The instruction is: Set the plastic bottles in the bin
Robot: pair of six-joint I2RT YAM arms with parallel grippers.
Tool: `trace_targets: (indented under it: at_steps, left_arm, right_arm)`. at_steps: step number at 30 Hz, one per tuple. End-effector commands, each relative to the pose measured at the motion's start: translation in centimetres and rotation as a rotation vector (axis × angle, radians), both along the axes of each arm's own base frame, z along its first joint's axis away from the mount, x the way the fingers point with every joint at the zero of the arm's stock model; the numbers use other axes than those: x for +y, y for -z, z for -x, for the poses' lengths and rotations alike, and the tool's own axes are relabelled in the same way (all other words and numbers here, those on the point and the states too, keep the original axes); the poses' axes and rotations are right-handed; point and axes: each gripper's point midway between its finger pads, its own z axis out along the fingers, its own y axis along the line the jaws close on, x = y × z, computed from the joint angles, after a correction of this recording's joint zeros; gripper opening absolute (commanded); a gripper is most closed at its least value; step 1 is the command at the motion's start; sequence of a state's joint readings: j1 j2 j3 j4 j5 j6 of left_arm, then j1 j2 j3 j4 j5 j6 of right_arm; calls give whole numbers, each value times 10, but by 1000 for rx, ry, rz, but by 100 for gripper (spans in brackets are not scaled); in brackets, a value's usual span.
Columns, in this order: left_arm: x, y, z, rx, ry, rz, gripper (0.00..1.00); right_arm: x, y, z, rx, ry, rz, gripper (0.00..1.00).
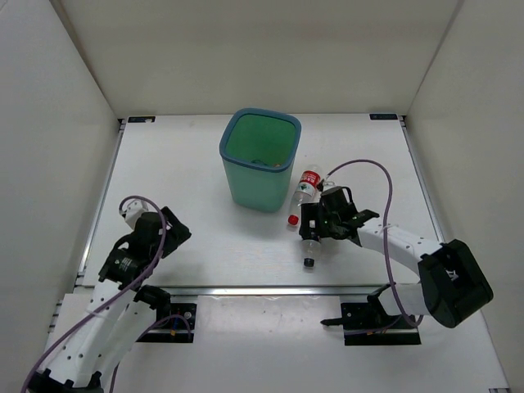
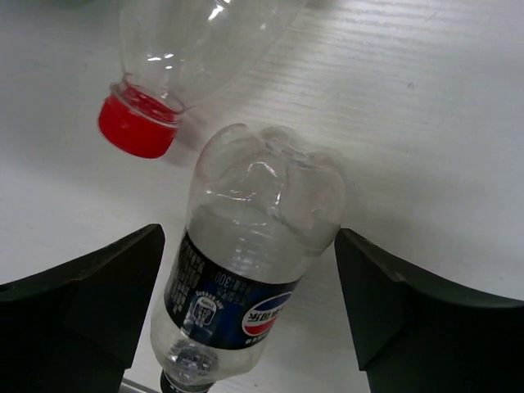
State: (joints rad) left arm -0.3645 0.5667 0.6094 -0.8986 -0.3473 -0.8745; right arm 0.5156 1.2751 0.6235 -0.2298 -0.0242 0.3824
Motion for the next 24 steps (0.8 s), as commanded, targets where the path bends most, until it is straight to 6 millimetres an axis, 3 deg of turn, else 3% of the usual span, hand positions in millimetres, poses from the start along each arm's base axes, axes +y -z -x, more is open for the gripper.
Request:
trace_targets:
  at_steps: [1,2,5,8,10,11,13,14,16,17,18,19,20,21,22,23,24]
  left_arm:
    - [-6,-6,0,-21,-15,58,99]
    - [-5,-8,-1,-30,-25,60,99]
    - [-8,-11,-7,-37,-18,65,99]
    - [-11,-11,-8,-30,2,59,99]
    - [-10,-8,-9,-21,3,47,98]
    - [-10,-4,-10,-9,6,45,99]
    - [-12,-3,-12,-6,14,48,99]
    - [-14,-2,-13,-4,29,51,98]
    - [-17,0,-15,3,57,46,99]
    - [-19,-2,-17,1,62,56,99]
    - [-21,-3,-18,-6,72,59,99]
    - [-20,3,-15,23,76,43,98]
    - [-21,-1,-18,15,79,45,99]
    - [-20,1,-16,26,85,33,99]
    - [-22,2,-15,30,95,34,99]
    - [-21,3,-14,33,92,32,99]
    - [-23,2,-14,34,102,35,99]
  right_arm:
    - [7,-8,-18,-39,20,-10,81]
    - [9,-7,-15,-23,17,-8,76]
    - [-4,-29,-25,-79,82,21,43]
    - [-15,-89,-39,-215,116,4,31]
    - [-10,-159,-49,-387,90,-87,31]
    - [-8,-182,-50,-443,61,-123,28]
    - [7,-264,-63,-639,-3,-195,27]
    - [17,-273,-67,-658,-66,-188,27]
    - [42,-340,-75,-801,-153,-218,29]
    - [53,-333,-88,-796,-183,-192,27]
    - [65,-368,-86,-876,-235,-226,28]
    - [78,-375,-97,-882,-247,-242,28]
    - [94,-364,-108,-853,-269,-239,28]
    - [100,-384,-108,-902,-286,-264,29]
    - [112,-384,-116,-905,-301,-277,28]
    - [124,-371,-124,-878,-319,-277,29]
    - [130,-376,-127,-884,-338,-300,30]
